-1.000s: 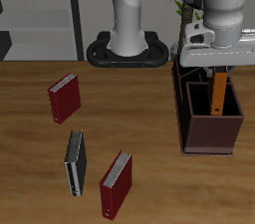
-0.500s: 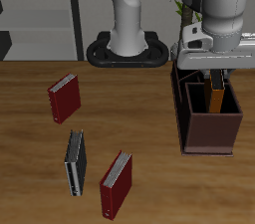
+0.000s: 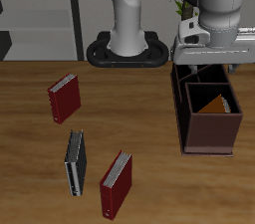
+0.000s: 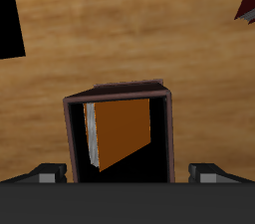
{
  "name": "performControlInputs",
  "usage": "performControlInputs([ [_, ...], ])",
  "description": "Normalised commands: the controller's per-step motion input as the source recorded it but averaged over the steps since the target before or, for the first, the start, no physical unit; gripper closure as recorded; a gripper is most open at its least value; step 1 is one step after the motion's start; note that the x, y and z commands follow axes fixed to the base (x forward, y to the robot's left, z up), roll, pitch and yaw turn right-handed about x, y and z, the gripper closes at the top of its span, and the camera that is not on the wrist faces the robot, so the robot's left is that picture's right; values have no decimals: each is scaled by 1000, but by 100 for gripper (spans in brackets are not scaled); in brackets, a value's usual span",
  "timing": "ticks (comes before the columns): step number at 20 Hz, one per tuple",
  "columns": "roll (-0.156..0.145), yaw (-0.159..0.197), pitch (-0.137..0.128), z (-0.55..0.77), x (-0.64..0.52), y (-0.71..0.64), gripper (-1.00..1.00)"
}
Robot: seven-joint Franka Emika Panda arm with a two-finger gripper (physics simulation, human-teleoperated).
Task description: Place the orange book into the left desk caddy's right compartment
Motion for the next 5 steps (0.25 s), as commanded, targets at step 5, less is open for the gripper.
performControlInputs([
  [5, 13, -8, -22, 179, -156, -139, -100],
])
